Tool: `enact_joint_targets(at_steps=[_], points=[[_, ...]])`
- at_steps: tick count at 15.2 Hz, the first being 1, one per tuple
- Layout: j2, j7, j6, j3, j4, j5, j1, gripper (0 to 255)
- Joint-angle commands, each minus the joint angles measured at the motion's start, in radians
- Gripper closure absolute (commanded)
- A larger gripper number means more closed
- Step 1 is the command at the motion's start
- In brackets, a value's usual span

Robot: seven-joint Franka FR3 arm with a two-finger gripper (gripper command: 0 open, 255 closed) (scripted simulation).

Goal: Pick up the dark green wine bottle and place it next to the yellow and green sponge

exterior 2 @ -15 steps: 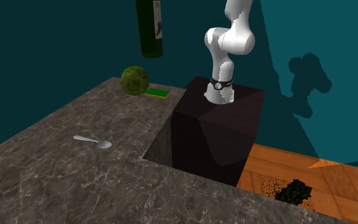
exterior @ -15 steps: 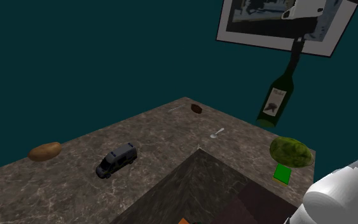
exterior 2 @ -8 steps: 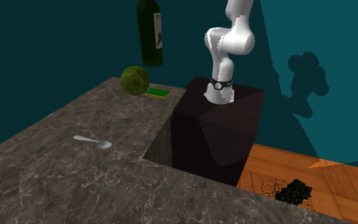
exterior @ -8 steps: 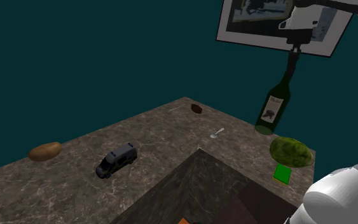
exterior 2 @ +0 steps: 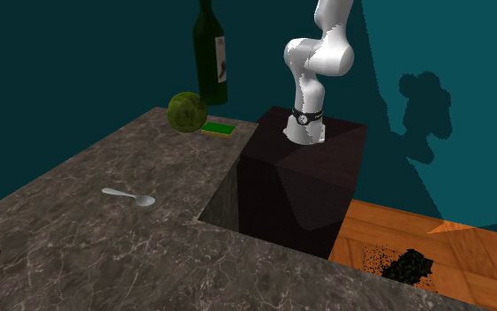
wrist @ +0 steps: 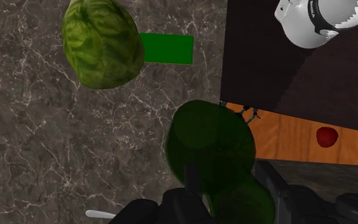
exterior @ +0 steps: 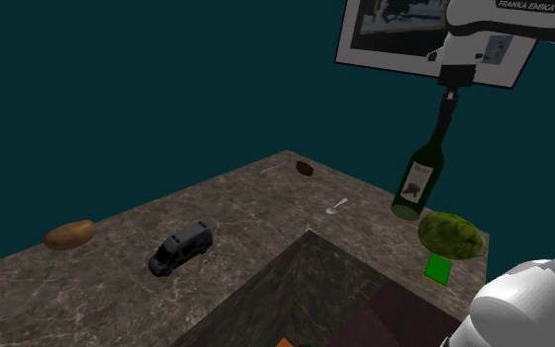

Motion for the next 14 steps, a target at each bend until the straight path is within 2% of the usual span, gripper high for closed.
enact_joint_targets(at_steps=[1, 14], points=[[-0.013, 0.007, 0.028, 0.001, -0.040, -0.001, 0.000, 255], [-0.068, 0.032, 0.196, -0.008, -0.265, -0.014, -0.007, 255]])
